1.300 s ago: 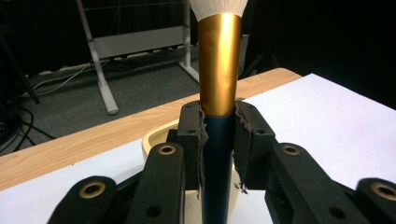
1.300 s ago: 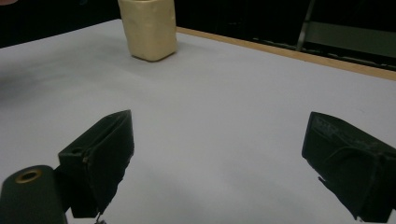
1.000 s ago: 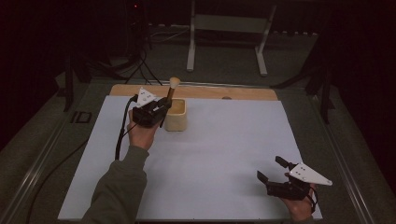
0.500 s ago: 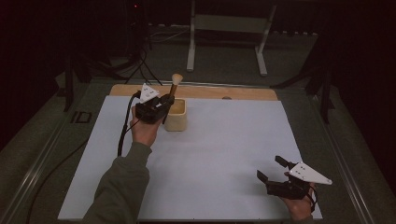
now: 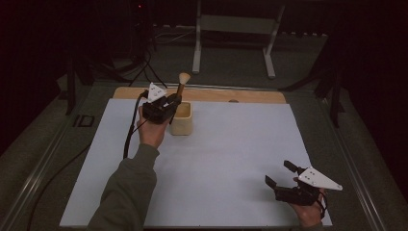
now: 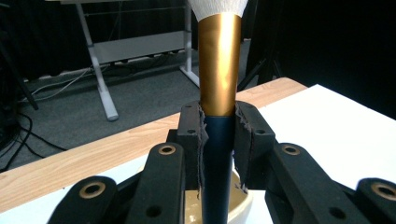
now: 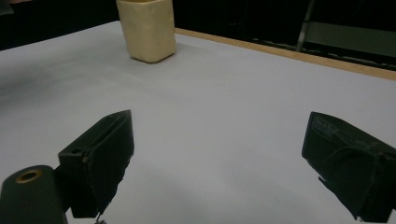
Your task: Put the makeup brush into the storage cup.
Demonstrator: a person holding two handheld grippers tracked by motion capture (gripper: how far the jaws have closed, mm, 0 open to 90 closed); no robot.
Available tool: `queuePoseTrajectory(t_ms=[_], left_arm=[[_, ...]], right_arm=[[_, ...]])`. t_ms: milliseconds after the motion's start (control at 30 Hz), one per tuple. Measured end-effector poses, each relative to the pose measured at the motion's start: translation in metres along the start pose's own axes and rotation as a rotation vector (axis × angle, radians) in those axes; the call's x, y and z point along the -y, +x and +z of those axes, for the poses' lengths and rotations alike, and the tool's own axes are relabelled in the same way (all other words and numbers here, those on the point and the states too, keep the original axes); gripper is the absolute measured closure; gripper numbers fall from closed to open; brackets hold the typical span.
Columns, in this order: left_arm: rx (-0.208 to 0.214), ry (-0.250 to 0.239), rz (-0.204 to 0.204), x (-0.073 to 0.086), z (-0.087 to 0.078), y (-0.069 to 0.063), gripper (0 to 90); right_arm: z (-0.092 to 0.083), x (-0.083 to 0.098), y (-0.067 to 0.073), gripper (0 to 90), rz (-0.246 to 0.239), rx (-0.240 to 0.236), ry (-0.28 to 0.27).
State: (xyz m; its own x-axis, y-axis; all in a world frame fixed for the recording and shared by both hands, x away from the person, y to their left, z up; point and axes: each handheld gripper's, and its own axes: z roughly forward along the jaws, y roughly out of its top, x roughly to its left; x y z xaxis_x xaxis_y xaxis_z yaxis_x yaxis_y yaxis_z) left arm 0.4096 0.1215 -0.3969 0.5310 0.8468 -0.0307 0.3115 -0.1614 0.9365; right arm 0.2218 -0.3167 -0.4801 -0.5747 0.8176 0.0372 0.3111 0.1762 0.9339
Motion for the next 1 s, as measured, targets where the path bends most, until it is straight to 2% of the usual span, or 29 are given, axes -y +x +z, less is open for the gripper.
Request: queuePoseTrajectory(t_ms=[200,700,1000], left_arm=[[-0.013,-0.011,-0.016,-0.005,0.002,0.006,75.2],[-0.031,-0.034,0.003,-0.019,0.012,0.009,75.2],[-0.039,-0.034,0.010,-0.020,0.021,0.009,75.2]], right_arm=[[0.000,0.000,0.000,9.0,0.000,0.001,0.001],[-0.001,0.000,0.000,9.0,0.002,0.000,-0.002],[-0.001,-0.001,0.000,8.9,0.001,-0.003,-0.005]])
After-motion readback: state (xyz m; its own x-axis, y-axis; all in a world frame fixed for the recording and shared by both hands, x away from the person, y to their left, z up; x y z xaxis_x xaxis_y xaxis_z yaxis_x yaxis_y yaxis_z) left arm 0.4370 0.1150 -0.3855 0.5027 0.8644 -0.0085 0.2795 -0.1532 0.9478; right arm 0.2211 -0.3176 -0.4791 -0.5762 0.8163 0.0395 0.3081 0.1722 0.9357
